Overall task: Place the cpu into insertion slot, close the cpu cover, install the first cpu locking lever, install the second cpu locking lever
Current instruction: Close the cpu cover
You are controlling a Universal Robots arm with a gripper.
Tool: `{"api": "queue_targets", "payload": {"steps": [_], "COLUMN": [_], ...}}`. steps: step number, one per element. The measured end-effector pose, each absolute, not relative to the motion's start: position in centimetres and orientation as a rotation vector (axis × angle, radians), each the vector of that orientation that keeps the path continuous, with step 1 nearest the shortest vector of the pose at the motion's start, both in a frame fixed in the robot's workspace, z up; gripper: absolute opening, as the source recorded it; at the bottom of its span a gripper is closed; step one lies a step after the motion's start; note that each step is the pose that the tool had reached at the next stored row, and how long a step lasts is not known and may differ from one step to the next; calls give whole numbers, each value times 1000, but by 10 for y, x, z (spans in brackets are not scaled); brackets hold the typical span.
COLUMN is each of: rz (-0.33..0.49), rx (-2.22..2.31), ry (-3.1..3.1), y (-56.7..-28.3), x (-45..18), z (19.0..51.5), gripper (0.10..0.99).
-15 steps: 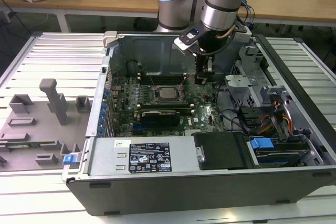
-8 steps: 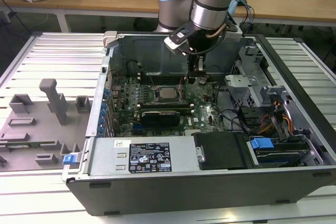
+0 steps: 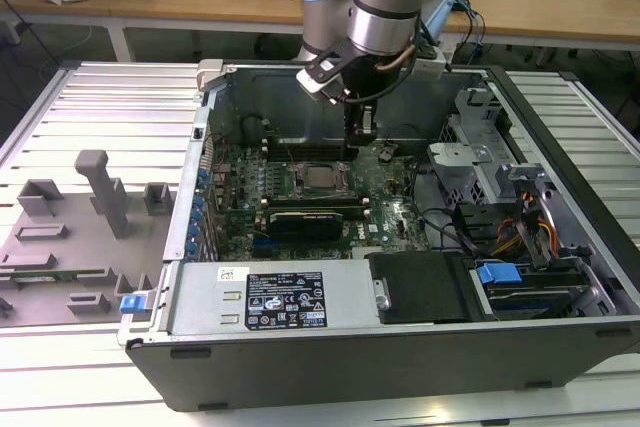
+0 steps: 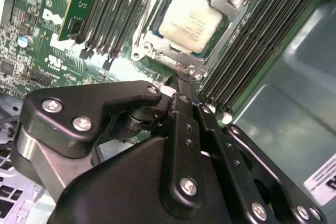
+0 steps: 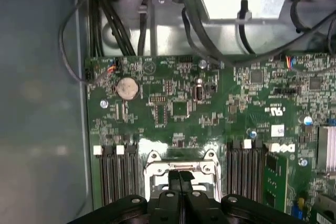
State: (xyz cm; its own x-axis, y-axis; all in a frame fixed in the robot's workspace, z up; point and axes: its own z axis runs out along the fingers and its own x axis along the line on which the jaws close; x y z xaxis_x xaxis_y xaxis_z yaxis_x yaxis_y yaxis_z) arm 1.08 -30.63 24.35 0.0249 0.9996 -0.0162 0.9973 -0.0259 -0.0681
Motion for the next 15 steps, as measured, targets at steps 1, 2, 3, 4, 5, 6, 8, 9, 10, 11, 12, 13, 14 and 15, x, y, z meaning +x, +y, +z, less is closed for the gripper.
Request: {"api": "queue_targets", "payload": {"steps": [1, 2, 3, 4, 5, 6, 8, 9, 10, 11, 12, 13, 14, 15], "rz": [92, 92, 91, 90, 87, 83, 64, 56, 44, 35, 26, 13, 4, 1], "rx": [-2222, -2222, -2222, -2222, -2224, -2226, -2235, -2239, -2245, -2248, -2252, -2259, -2263, -2264], "ry": [-2166, -2166, -2166, -2167, -2168, -2170, -2179, -2182, -2188, -2191, -2195, -2201, -2205, -2206], "y": [-306, -306, -306, -306, -306, -306, -306, -306, -306, -306, -306, -306, -307, -307], "x": [10, 8, 7, 6, 4, 2, -5, -8, -12, -15, -18, -23, -28, -29], "z": [243, 244, 243, 243, 243, 243, 241, 241, 240, 240, 239, 238, 237, 236], "gripper": [106, 106, 106, 106, 106, 106, 106, 106, 106, 106, 106, 106, 106, 106]}}
